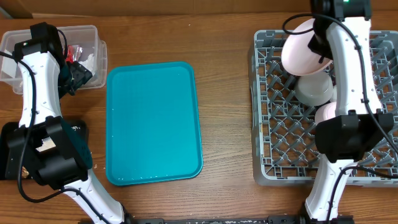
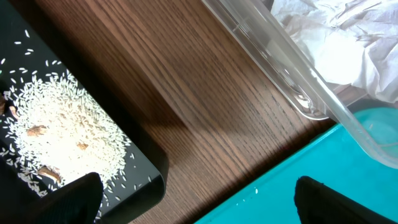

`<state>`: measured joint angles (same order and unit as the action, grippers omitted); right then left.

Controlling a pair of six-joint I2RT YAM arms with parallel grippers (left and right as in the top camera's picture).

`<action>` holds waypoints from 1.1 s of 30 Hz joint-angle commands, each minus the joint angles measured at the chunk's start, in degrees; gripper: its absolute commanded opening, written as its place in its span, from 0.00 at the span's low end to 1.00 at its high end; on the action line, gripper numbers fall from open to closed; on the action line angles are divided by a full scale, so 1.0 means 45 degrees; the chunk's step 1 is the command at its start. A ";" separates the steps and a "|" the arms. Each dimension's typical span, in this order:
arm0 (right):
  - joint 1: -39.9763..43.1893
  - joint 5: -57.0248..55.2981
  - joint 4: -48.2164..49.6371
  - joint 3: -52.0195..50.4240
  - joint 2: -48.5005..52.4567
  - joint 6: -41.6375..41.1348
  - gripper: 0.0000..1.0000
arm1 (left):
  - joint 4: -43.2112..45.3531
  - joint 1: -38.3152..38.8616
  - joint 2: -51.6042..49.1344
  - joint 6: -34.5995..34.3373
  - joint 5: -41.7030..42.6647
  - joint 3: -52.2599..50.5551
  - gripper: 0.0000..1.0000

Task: Sort waste into correct bins and load items into the dishwasher
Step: 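Carry the white plate right and stand it upright in the rack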

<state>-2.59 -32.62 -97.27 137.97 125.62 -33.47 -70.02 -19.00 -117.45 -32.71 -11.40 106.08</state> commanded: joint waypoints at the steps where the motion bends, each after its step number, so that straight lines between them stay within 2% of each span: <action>1: -0.0486 -0.0549 0.0049 -0.0005 -0.0393 -0.0233 0.04 | 0.0010 -0.0044 -0.0005 -0.0165 -0.0083 -0.0039 1.00; 16: -0.0782 -0.1666 0.0049 -0.0039 -0.0389 -0.0379 0.04 | 0.0010 -0.0044 -0.0005 -0.0165 -0.0083 -0.0039 1.00; 30: -0.1248 -0.2195 0.0330 -0.1438 -0.0393 -0.0656 0.04 | 0.0010 -0.0044 -0.0005 -0.0165 -0.0078 -0.0039 1.00; 32: -0.1457 -0.2113 0.0238 -0.1384 -0.0393 -0.0661 0.11 | 0.0010 -0.0044 -0.0005 -0.0165 -0.0083 -0.0039 1.00; 33: -0.1569 -0.2074 0.0219 -0.1379 -0.0398 -0.0656 0.19 | 0.0010 -0.0044 -0.0005 -0.0165 -0.0083 -0.0039 1.00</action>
<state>-7.79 -40.93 -96.14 131.55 125.62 -35.92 -70.00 -19.03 -117.45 -32.71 -11.40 106.08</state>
